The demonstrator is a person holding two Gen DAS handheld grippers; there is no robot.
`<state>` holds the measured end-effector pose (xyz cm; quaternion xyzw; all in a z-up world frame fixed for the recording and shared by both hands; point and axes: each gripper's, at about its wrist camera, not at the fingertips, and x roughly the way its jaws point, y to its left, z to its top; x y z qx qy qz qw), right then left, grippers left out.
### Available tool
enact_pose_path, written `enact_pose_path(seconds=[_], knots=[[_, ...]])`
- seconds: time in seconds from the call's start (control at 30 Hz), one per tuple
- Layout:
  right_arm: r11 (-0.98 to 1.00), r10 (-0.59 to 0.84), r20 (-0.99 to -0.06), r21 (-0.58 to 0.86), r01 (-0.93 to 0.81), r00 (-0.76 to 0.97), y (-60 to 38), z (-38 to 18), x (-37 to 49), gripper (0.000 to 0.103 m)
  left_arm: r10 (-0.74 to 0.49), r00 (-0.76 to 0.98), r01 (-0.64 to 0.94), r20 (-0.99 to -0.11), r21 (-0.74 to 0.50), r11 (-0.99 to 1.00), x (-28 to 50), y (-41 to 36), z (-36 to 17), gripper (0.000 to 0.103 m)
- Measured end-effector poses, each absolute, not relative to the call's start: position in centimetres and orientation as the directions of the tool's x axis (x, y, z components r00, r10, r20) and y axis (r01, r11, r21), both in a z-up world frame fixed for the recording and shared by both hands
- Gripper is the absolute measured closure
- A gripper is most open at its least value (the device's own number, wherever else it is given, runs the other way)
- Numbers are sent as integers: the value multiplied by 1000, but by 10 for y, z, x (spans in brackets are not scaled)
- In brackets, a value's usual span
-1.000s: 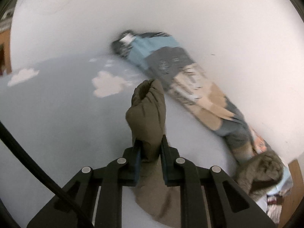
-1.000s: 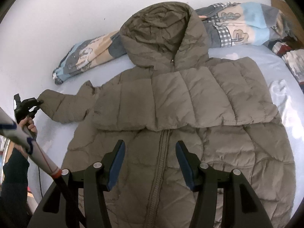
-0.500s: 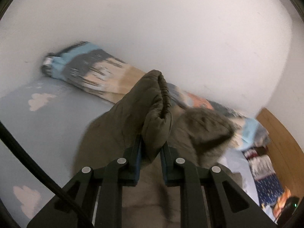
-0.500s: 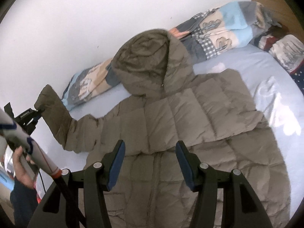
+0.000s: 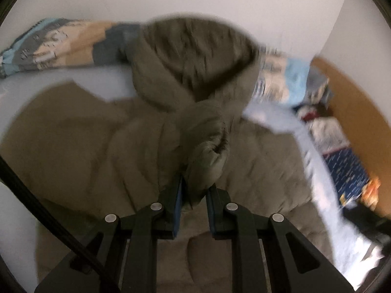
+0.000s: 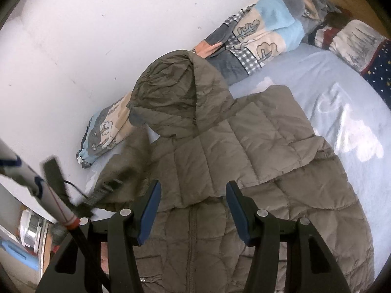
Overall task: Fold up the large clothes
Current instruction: 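Fold the held sleeve across the jacket front and release it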
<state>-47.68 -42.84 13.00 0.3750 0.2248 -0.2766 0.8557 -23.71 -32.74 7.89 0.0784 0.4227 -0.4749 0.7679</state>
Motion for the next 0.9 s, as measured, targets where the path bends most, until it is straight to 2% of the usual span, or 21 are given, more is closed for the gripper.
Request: enact_pose_path(seconds=[0.17, 0.23, 0.27, 0.3, 0.43, 0.53, 0.6, 0.7, 0.8, 0.9], knots=[[555, -303, -602, 519, 650, 739, -432, 128, -478, 43, -586, 198, 819, -785, -197, 540, -244, -334, 51, 84], [547, -300, -605, 525, 652, 738, -434, 126, -479, 43, -588, 162, 840, -792, -202, 504, -247, -329, 61, 67], [542, -298, -606, 528, 653, 737, -435, 125, -479, 43, -593, 128, 845, -795, -225, 485, -249, -327, 66, 48], [537, -295, -608, 533, 654, 738, -436, 124, -480, 43, -599, 105, 846, -794, -245, 474, -249, -318, 74, 41], [513, -269, -609, 565, 647, 746, -441, 116, -480, 43, -641, 90, 865, -763, -259, 430, -257, -284, 111, 41], [505, -238, -609, 588, 632, 756, -441, 109, -476, 43, -637, 215, 850, -740, -179, 495, -250, -245, 136, 38], [499, -209, -606, 608, 617, 767, -440, 103, -471, 43, -608, 316, 797, -729, -144, 587, -229, -219, 145, 24], [491, -149, -601, 645, 586, 786, -437, 92, -463, 43, -558, 407, 678, -723, -171, 715, -177, -188, 141, 24], [471, -111, -586, 680, 561, 803, -432, 82, -453, 43, -512, 420, 577, -749, -215, 788, -125, -168, 124, 24], [445, -95, -590, 695, 565, 802, -433, 74, -437, 43, -446, 471, 477, -761, -206, 854, -93, -152, 115, 24]])
